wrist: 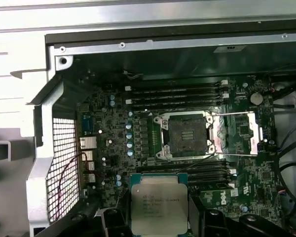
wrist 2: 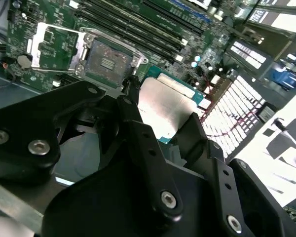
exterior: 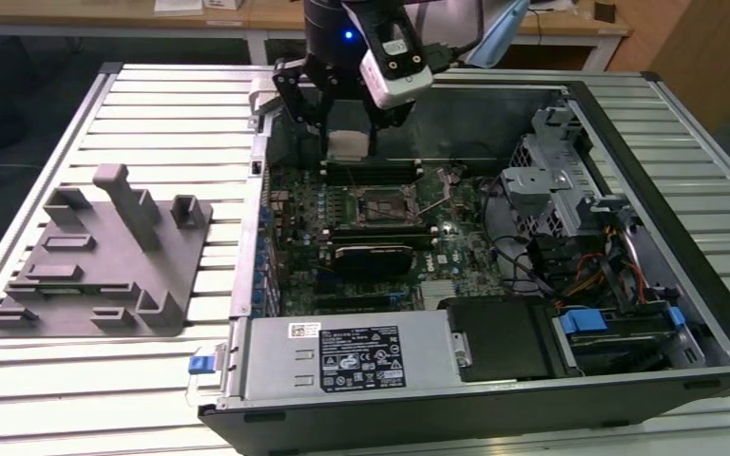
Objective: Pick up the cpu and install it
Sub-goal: 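Pick up the cpu and move it towards the insertion slot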
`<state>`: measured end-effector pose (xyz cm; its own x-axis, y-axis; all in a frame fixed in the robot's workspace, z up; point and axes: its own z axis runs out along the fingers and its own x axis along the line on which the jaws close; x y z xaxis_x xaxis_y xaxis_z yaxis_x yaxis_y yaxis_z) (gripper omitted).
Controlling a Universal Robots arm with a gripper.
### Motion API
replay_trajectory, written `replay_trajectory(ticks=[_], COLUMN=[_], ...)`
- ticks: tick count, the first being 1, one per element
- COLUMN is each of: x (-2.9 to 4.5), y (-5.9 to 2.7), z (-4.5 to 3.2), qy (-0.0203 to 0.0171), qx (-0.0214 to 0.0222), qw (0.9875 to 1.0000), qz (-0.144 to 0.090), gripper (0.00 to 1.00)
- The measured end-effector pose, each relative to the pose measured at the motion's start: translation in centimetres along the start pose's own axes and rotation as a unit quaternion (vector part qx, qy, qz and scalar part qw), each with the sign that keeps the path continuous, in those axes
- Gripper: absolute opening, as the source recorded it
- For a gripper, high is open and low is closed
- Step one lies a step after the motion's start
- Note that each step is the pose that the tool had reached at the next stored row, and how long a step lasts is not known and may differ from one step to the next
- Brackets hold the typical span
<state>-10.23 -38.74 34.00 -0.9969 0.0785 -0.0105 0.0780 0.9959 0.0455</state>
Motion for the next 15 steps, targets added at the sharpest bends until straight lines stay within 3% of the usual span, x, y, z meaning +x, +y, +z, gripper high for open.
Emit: replay_trajectory(ticks=[6, 15], x=[-1.00, -1.79], y=[0.20, 0.47], z=[0.37, 1.02], qy=[-0.0029, -0.0175], qx=[-0.0003, -0.0015], qw=[1.0000, 0.9998], qz=[-0.002, -0.010], gripper=[0.55, 0.55])
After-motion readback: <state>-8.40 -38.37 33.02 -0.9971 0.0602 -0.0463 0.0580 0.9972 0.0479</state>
